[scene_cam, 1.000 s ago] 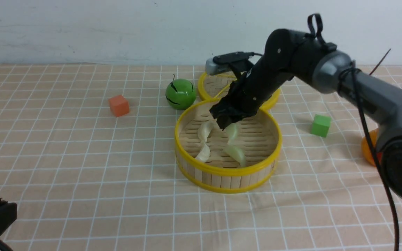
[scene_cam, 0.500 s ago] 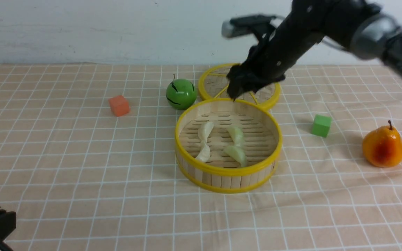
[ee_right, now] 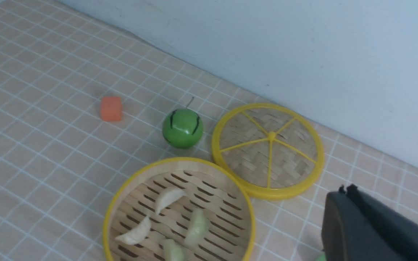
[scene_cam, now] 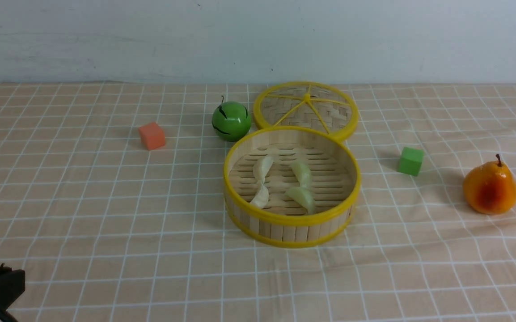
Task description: Put the dumplings into the steamer on the table with the brown tablecloth.
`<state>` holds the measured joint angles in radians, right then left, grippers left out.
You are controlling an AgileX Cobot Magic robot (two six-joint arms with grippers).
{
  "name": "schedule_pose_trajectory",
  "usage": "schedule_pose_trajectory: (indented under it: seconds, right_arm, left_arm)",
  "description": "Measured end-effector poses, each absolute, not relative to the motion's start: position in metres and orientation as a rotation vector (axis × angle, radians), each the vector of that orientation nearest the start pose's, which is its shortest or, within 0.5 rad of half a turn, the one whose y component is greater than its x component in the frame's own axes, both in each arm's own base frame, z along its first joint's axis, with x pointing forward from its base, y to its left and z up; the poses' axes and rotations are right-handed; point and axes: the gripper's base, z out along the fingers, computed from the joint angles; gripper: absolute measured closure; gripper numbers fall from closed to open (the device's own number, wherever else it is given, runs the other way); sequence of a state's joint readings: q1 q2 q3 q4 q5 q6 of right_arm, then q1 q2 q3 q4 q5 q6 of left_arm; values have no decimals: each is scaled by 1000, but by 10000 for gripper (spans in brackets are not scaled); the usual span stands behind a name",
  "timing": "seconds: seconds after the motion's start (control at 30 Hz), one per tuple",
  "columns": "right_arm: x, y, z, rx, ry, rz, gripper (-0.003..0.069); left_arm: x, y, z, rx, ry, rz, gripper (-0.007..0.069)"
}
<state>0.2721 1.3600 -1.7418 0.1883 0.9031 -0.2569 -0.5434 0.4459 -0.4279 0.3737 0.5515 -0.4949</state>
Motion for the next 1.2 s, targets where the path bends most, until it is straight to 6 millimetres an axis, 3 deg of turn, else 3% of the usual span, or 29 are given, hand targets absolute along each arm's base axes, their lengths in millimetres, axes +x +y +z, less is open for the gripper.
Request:
schedule_pose_trajectory:
  seconds: [0.23,0.4,0.5,0.53,0.63,0.67,0.77,1.0,1.2]
  right_arm:
    - [204,62,447,-428,1760,129,678]
    - [158,45,356,-364,1624,92,675]
    - [145,40,322,-346,1594,81,674]
    - [137,37,300,-337,1582,75,673]
    - [123,32,268,-324,1557,64,673]
    - [113,28,248,-316,1543,58,673]
    - [103,24,230,-276,1564,79,673]
    - [100,17,232,-43,1568,196,669]
    - [100,15,231,24,1577,231,664]
  left_arm:
    - [88,-34,283,258,1970,-283,538]
    - [88,-34,284,268,1956,-272,533]
    - [88,-32,283,282,1960,-233,533]
    - [89,-30,283,291,1965,-203,533]
    - [88,-27,281,298,1986,-156,531]
    - [88,-26,279,296,2001,-141,528]
    - [88,-25,278,294,2014,-131,524]
    - [89,-30,284,305,1945,-187,518]
    - [90,-31,286,310,1922,-202,513]
